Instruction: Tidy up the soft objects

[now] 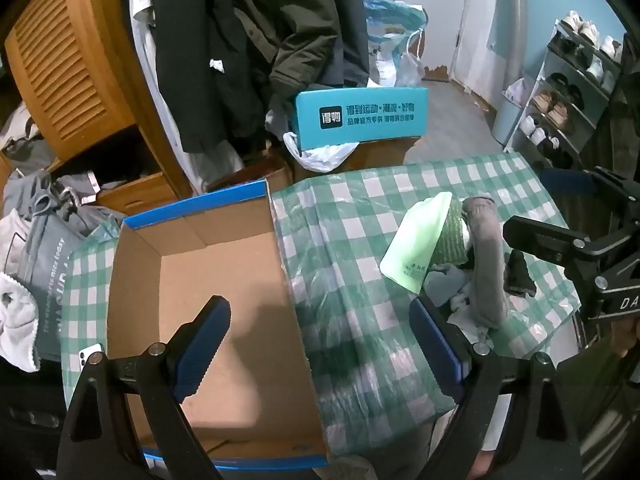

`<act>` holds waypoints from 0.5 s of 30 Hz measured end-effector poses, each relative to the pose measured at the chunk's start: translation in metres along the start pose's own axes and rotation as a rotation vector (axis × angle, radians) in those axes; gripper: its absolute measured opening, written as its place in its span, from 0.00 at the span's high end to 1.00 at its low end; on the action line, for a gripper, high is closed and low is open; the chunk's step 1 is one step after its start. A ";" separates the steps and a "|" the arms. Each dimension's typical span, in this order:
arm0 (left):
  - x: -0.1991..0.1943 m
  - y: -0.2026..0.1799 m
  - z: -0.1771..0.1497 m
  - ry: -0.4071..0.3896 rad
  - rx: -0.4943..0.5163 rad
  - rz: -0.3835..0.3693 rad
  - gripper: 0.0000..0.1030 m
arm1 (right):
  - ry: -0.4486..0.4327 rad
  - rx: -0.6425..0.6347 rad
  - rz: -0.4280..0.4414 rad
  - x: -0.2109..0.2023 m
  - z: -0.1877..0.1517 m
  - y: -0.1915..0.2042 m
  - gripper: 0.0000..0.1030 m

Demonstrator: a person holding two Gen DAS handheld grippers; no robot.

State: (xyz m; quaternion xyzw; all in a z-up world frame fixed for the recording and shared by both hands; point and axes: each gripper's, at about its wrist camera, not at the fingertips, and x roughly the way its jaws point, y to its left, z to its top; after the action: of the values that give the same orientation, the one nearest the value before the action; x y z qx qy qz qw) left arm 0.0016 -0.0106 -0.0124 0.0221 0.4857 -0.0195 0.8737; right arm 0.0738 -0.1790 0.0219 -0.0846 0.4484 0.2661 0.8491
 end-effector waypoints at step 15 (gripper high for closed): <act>0.000 -0.001 0.001 0.002 0.001 -0.003 0.11 | -0.007 -0.006 -0.007 0.001 0.000 -0.003 0.02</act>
State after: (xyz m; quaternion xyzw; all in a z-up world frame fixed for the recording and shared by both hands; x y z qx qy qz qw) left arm 0.0020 -0.0120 -0.0122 0.0217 0.4866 -0.0211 0.8731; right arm 0.0757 -0.1811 0.0206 -0.0880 0.4444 0.2650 0.8512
